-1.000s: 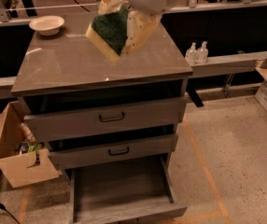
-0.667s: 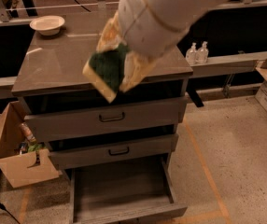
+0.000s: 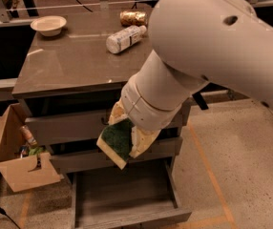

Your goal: Place sponge into bottom drawer

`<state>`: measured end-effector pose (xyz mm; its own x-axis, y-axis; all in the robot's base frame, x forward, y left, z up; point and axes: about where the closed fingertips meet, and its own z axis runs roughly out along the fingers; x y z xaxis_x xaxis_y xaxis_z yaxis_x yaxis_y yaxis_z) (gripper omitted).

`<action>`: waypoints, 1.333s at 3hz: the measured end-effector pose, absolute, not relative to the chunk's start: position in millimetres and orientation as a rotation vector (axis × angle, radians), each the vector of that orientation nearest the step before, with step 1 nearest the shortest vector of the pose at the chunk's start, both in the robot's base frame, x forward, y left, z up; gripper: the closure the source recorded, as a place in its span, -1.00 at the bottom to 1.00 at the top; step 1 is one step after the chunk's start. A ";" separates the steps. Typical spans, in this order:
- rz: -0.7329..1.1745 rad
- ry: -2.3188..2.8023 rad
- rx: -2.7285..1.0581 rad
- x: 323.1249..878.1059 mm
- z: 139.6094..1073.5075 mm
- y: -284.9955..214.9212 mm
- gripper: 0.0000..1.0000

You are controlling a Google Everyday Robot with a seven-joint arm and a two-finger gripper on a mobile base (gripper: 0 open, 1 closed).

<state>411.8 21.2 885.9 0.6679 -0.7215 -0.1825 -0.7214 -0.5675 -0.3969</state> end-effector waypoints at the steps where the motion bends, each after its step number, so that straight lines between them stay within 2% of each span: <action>1: 0.082 1.263 -2.346 399.6 853.7 13.9 1.00; 3: 0.413 1.488 -2.067 373.5 696.6 5.8 1.00; 4: 0.461 1.523 -1.964 388.2 624.8 8.3 1.00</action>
Offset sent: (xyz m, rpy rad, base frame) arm 0.0210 -0.0203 -0.2506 0.5652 0.1206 -0.5616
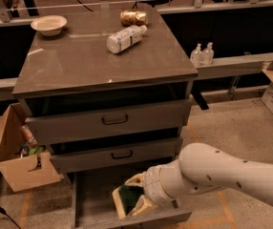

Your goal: Place sponge into bottom drawer

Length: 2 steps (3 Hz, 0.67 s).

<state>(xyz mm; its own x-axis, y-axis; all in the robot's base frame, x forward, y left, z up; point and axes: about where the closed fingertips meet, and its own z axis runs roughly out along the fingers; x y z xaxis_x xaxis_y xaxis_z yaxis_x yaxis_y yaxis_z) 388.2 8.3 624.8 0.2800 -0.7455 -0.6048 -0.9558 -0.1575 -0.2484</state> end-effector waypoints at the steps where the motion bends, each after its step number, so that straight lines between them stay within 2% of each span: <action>1: 0.406 1.543 -1.888 428.5 574.4 14.0 1.00; 2: 0.337 1.560 -1.827 451.2 563.2 14.4 1.00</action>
Offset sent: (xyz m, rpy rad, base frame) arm 0.0392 0.0055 -0.0494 0.0230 -0.0396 -0.0634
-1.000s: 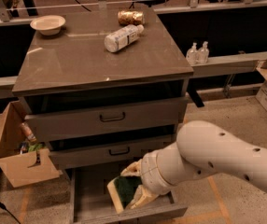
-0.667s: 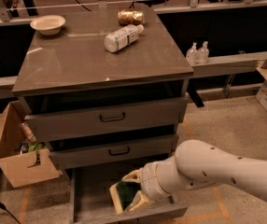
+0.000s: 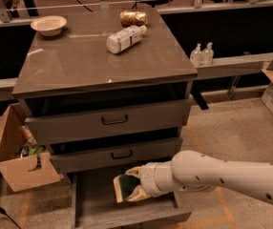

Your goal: Place sponge into bottom drawer

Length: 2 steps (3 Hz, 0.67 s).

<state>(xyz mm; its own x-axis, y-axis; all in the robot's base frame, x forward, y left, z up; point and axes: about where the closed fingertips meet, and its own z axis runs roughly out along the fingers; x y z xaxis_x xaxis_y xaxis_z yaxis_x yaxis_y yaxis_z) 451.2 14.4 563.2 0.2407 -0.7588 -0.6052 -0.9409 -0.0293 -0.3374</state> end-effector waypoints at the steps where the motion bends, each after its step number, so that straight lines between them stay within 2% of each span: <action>1: 0.333 1.559 -1.827 451.7 564.1 14.4 1.00; 2: 0.332 1.593 -1.787 455.9 539.9 13.3 1.00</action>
Offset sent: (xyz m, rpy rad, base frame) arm 0.0154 -0.0064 -0.0773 0.0352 0.0231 -0.1323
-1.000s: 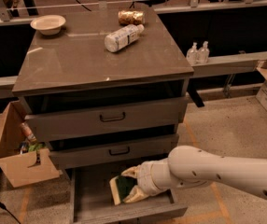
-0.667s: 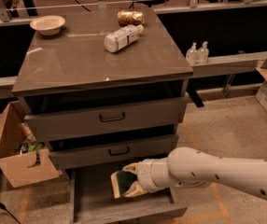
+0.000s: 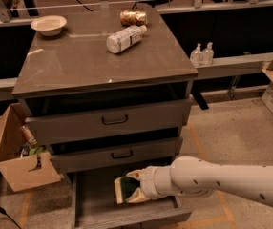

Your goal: Place sponge into bottom drawer

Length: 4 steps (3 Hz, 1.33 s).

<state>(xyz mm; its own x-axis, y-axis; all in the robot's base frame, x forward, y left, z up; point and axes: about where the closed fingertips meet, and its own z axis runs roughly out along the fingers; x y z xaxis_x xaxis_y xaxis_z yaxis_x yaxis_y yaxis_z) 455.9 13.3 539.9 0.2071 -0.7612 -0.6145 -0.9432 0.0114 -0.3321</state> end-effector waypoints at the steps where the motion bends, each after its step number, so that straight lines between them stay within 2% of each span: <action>1: 0.307 1.595 -1.757 483.9 498.7 13.7 1.00; 3: 0.401 1.630 -1.759 537.7 391.5 27.0 1.00; 4: 0.461 1.698 -1.733 541.7 341.5 23.4 1.00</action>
Offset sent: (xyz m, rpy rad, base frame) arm 0.1102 0.0239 -0.1600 0.0423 0.0304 0.0043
